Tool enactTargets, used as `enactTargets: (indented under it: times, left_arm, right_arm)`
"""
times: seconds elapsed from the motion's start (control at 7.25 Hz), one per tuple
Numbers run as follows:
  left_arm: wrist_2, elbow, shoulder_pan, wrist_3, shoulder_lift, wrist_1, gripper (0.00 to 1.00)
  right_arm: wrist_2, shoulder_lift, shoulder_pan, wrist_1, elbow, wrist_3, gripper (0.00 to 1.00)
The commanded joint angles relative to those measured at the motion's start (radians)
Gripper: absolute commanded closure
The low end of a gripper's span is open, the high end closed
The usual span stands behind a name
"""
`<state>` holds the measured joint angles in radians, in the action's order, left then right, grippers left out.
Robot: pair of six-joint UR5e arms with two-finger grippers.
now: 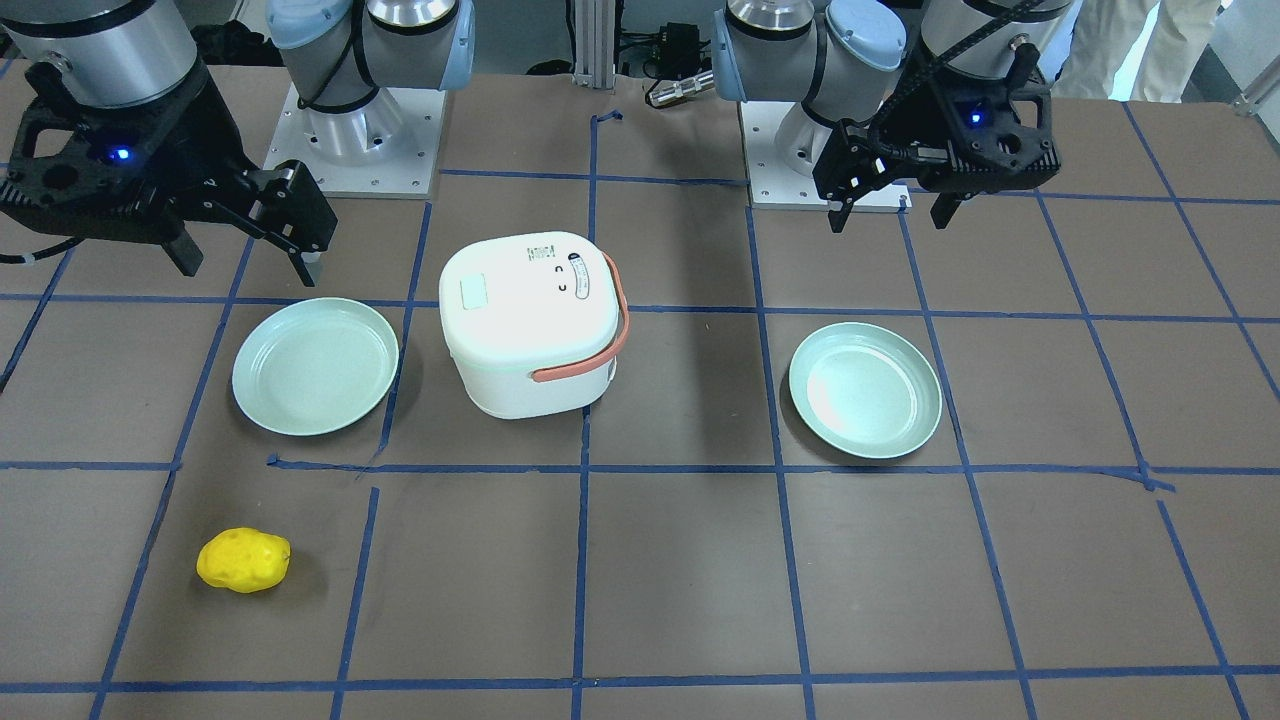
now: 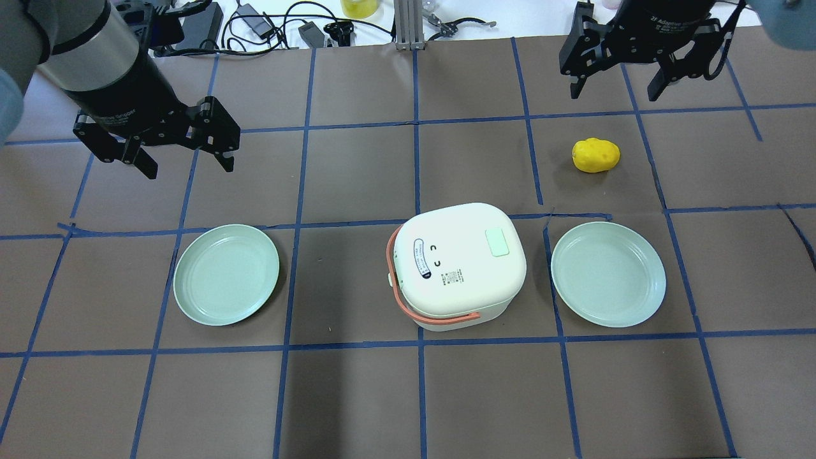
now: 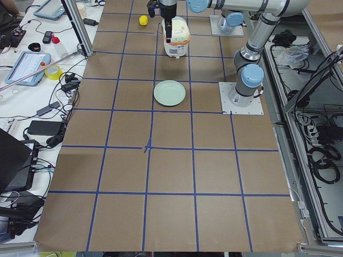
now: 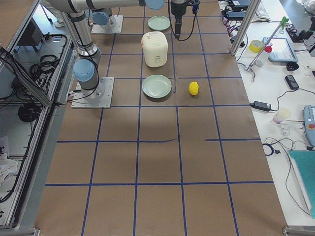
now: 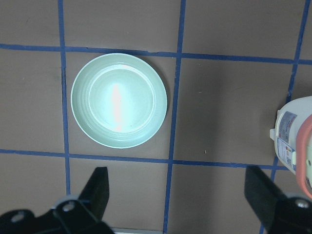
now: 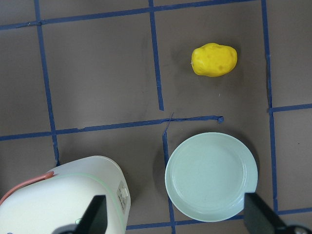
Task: Press rice cooker button
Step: 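Move the right gripper down toward the rice cooker's green lid button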
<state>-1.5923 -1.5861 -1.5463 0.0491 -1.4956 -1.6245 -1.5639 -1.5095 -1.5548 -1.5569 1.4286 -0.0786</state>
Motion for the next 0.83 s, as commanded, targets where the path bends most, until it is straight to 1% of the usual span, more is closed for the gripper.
enactTargets:
  times: [0.0,0.14,0.28,0.41,0.55,0.69]
  left_arm:
    - [0.0,0.0,0.0,0.002,0.0,0.0,0.0]
    - [0.0,0.0,0.0,0.0,0.0,0.0,0.0]
    - [0.0,0.0,0.0,0.0,0.0,0.0,0.0]
    - [0.0,0.0,0.0,0.0,0.0,0.0,0.0]
    - [0.0,0.0,0.0,0.0,0.0,0.0,0.0]
    - [0.0,0.0,0.0,0.0,0.0,0.0,0.0]
  right_arm:
    - [0.008,0.003,-0.005,0.0,0.001,-0.004,0.0]
    - [0.014,0.003,-0.008,-0.003,0.027,-0.003,0.02]
    - [0.021,0.0,-0.017,-0.018,0.059,0.0,0.38]
    - [0.062,0.002,-0.046,-0.017,0.076,-0.007,0.76]
    - [0.068,0.003,-0.086,-0.015,0.102,-0.042,0.91]
    - [0.068,0.002,-0.126,-0.017,0.143,-0.079,1.0]
